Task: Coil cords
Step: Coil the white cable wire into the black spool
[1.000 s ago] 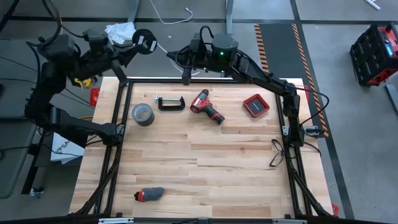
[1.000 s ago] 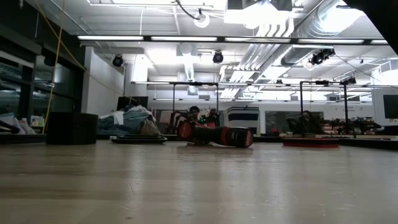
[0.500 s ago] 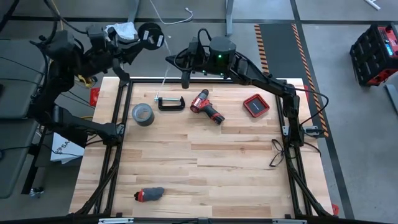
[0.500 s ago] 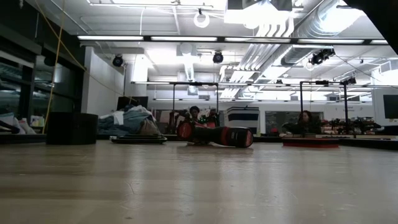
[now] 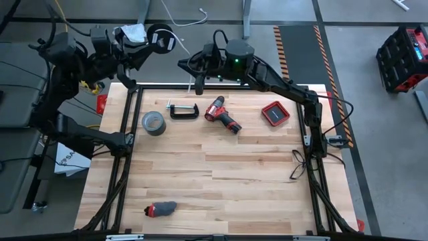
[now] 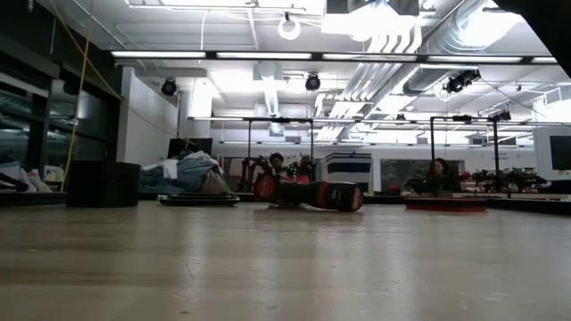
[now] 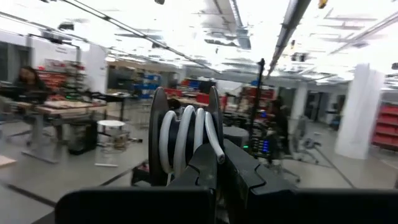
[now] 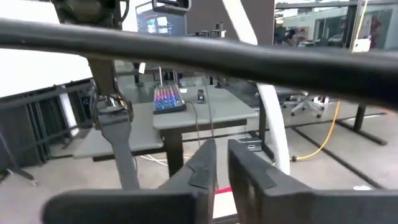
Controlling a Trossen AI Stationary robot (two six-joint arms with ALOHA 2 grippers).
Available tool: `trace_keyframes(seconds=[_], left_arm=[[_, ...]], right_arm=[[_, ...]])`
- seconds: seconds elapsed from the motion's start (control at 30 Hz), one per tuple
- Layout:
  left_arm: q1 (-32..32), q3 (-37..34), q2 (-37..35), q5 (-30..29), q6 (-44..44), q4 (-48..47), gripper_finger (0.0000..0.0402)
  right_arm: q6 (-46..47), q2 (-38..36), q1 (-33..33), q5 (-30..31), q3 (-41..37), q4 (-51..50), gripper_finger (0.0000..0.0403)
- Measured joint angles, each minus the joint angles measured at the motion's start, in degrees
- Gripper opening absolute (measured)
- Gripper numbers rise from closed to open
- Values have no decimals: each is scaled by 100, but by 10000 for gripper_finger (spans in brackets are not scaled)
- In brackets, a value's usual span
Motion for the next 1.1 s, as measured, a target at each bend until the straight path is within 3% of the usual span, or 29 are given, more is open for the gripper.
trace_keyframes(seconds=[0.23, 0.43, 0.9, 1.1], left_arm=[[2, -1, -158, -559, 136, -255, 1], [2, -1, -229, -860, 279, -274, 1], [0, -4, -227, -701, 250, -268, 1], [0, -4, -227, -701, 252, -236, 1]], right_arm=[[297, 0, 216, -7, 0, 88, 96], [2, 0, 468, 93, 0, 186, 114], [-1319, 0, 566, 2637, 0, 190, 115], [-884, 0, 602, 2909, 0, 175, 115]])
